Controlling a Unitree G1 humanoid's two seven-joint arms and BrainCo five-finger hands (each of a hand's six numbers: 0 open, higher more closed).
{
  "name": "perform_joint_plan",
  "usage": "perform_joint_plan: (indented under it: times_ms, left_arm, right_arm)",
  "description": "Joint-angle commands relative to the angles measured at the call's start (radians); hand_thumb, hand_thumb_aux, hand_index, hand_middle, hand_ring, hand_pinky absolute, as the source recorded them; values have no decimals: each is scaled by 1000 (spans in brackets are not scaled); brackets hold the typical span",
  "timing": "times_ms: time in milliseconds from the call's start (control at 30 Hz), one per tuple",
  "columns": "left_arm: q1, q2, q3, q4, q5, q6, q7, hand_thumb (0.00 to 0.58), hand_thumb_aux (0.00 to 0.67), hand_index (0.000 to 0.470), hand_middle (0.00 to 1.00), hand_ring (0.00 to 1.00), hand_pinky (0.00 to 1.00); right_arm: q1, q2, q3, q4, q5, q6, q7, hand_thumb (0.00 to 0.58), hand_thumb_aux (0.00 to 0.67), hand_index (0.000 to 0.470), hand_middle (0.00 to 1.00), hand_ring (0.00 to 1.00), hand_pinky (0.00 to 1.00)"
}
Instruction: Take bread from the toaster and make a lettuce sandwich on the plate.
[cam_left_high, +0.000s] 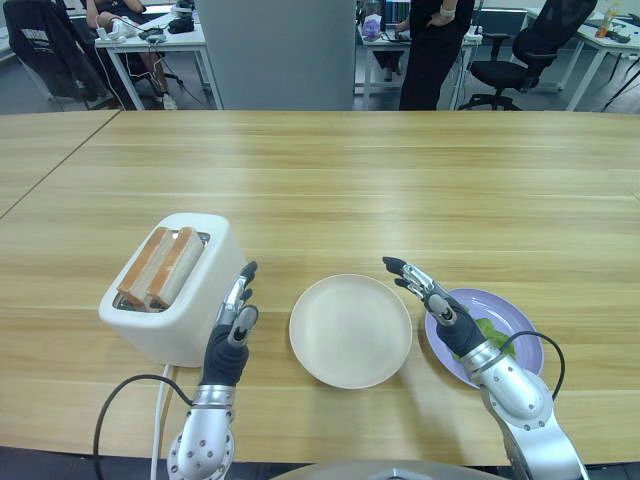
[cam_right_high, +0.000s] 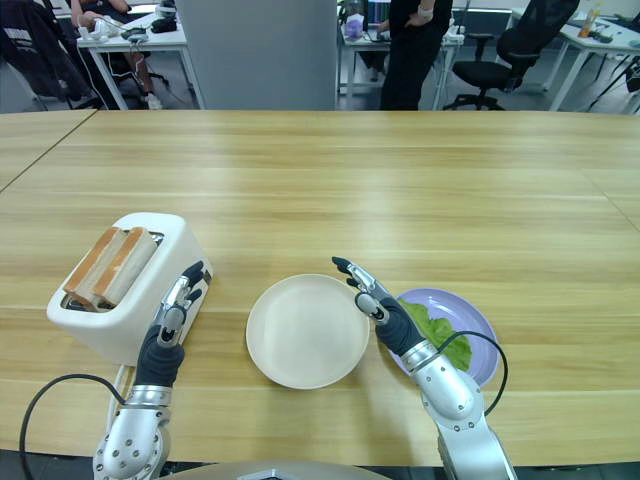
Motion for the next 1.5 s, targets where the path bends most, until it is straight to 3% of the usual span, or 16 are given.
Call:
perform_joint_plan:
  times_ms: [33,333,500,567,733,867,1033,1200,1500]
  left_arm:
    - [-10,0,-18,50,11,-4,-2,0,0,0,0,0,0]
    - [-24,47,-32,25,25,23,-46,0,0,0,0,0,0]
    - [9,62,23,-149,8,107,-70,0,0,0,0,0,0]
    - [24,89,78,-238,33,166,-93,0,0,0,0,0,0]
    - [33,182,389,-391,231,309,-99,0,0,0,0,0,0]
    - [35,245,593,-372,383,337,-86,0,0,0,0,0,0]
    - [53,281,698,-256,482,294,-60,0,0,0,0,0,0]
    - [40,316,692,-117,579,256,-34,0,0,0,0,0,0]
    - [-38,357,616,46,741,285,-28,0,0,0,0,0,0]
  right_arm:
    - [-7,-9,3,24,27,44,31,0,0,0,0,0,0]
    - [-41,-83,-38,91,90,46,131,0,0,0,0,0,0]
    - [-20,-80,-48,100,70,32,112,0,0,0,0,0,0]
    - [6,-73,-45,95,55,20,96,0,0,0,0,0,0]
    - [47,-57,-47,89,38,9,62,0,0,0,0,0,0]
    - [63,-51,-52,90,33,3,48,0,0,0,0,0,0]
    - [66,-48,-55,96,30,-3,41,0,0,0,0,0,0]
    - [68,-44,-59,100,30,-7,31,0,0,0,0,0,0]
    - [70,-40,-80,97,38,-9,20,0,0,0,0,0,0]
